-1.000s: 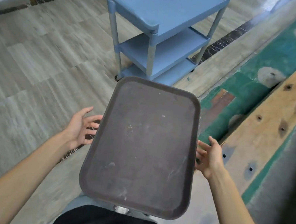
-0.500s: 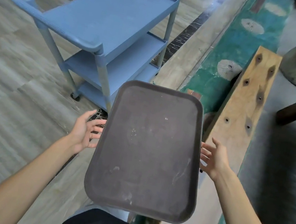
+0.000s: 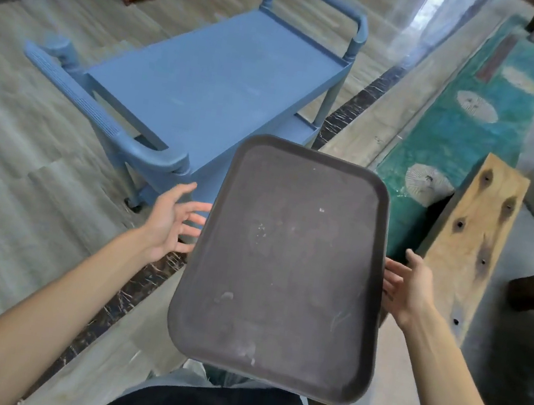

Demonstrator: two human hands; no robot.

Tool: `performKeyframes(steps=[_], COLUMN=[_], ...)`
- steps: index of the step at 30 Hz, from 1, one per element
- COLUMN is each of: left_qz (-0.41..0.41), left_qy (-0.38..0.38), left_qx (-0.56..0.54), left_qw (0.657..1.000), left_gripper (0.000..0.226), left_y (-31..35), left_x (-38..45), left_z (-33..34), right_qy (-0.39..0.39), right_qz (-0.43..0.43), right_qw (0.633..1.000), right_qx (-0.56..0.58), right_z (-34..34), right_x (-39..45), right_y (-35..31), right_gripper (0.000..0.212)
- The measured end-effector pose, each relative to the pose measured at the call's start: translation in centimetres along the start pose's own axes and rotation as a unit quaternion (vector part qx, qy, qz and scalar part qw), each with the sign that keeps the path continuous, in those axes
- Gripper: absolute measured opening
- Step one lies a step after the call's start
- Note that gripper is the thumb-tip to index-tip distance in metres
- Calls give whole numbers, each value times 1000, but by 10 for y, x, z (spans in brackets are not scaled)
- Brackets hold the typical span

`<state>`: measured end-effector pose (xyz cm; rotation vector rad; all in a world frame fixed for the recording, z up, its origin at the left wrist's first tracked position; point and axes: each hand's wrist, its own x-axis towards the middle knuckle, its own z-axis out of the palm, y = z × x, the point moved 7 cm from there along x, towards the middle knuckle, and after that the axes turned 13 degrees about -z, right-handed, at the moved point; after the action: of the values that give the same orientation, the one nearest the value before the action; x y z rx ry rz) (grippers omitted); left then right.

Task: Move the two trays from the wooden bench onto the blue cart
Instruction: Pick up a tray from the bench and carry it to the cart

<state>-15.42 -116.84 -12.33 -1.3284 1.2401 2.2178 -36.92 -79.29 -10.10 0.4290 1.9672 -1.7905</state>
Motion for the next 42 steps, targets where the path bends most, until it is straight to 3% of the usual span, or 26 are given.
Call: performKeyframes(steps=[10,15,23,32,42], left_qz=[78,118,96,13,-63], left_qy=[10,89,189,234,280], left_qx=[-55,-92,-199,-341,-385], left_qw=[995,985,957,910,877], left_gripper=[77,80,75,88,102], left_y=[144,218,291,299,267], left_x=[12,36,80,115,131], left_z=[-40,-86,-163,-219,-248], right_qy=[-82,-157,-272,-349,-373], right_qz=[-44,-72,-69,-10,61], right_qw=[990,971,934,900,882], right_qx=[-103,-167,-221,-261,-281], right_z=[154,281,467,610,651], right_x=[130,207,292,331,336], right_y=[-117,-176,-233,-218,-166], right_gripper=[48,48,54,62,62])
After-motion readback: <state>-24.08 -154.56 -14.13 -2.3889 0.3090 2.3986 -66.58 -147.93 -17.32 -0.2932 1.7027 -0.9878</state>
